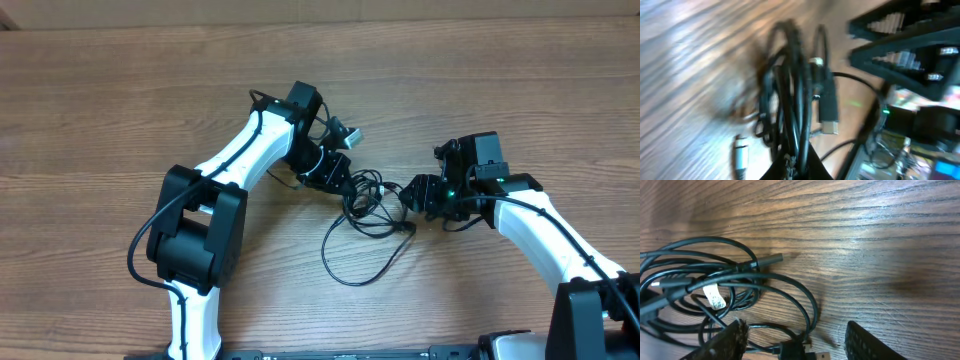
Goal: Untangle cables
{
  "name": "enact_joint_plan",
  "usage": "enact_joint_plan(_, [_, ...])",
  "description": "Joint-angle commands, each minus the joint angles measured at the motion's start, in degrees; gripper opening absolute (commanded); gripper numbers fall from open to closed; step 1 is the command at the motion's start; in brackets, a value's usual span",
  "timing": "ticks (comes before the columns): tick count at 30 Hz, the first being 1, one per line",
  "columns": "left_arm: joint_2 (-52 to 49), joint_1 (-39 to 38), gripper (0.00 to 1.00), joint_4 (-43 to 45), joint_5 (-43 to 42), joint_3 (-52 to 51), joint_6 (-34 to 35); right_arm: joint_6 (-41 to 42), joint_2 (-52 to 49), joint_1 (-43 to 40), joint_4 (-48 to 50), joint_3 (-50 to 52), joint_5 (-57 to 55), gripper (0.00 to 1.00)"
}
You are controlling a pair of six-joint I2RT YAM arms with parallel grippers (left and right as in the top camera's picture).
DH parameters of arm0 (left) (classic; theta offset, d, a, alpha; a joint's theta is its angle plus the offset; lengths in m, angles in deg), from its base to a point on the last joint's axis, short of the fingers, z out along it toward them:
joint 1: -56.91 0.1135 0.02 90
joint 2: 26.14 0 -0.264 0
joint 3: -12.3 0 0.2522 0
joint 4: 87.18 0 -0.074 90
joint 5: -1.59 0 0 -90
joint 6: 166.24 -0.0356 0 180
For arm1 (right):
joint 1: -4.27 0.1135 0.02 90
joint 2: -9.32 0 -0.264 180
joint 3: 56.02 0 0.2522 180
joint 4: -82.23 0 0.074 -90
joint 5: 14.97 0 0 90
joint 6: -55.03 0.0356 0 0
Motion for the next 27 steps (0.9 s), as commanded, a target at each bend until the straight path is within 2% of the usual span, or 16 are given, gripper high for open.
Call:
enact_joint_plan(1, [-0.6, -0.4, 0.04, -0.1, -11.5, 1.1, -5.0, -2.0, -0.1, 0.0, 0.1, 0.4, -0.3, 0.64])
enact_joint_plan(4, [-0.6, -0.4, 0.04, 0.0, -15.8, 1.1, -6.1, -4.2, -0.1, 0.0, 0.2, 0.4, -0.4, 0.66])
enact_joint_plan(8, [-0.6, -0.4, 0.04, 0.1, -15.7, 1.1, -6.1, -8.6, -0.2, 0.0, 2.1, 1.4, -0.4, 0.67])
enact_joint_plan(10, [-0.6, -0.4, 0.04, 0.1, -15.7, 1.1, -6.1, -8.8, -0.6, 0.0, 4.4, 2.7, -0.4, 0.69])
enact_joint_plan(15, [-0.6, -0.4, 0.04, 0.3, -19.1, 1.1, -6.1, -8.3, -3.5, 0.0, 14.0, 5.7, -0.2, 0.66])
enact_joint_plan(17, [-0.6, -0.4, 0.04, 0.4, -19.3, 1.1, -6.1, -8.3, -4.5, 0.0, 16.9, 5.7, -0.5, 0.43])
enact_joint_plan(19, [-0.6, -0.4, 0.04, 0.4, -18.2, 1.1, -6.1, -6.0, -5.2, 0.0, 16.2, 5.7, -3.6, 0.31])
enact_joint_plan(21, [-0.6, -0.3, 0.04, 0.3, -10.4, 1.1, -4.4, -3.6, -5.7, 0.0, 13.2, 5.7, -8.2, 0.2])
enact_joint_plan(22, [-0.6, -0.2, 0.04, 0.3, -3.1, 1.1, -0.9, -1.5, -5.8, 0.0, 9.9, 5.7, -12.7, 0.16])
enact_joint_plan(23, [-0.6, 0.1, 0.04, 0.3, 4.9, 1.1, 2.7, 0.0, -5.8, 0.0, 6.7, 5.7, -16.6, 0.15])
enact_joint_plan(25, [-0.6, 0.5, 0.04, 0.3, 15.1, 1.1, 7.8, 2.8, -5.8, 0.0, 2.6, 5.7, -21.3, 0.13])
enact_joint_plan(27, [-0.6, 1.2, 0.04, 0.3, 22.2, 1.1, 11.1, 5.7, -5.8, 0.0, -1.1, 5.7, -24.7, 0.11])
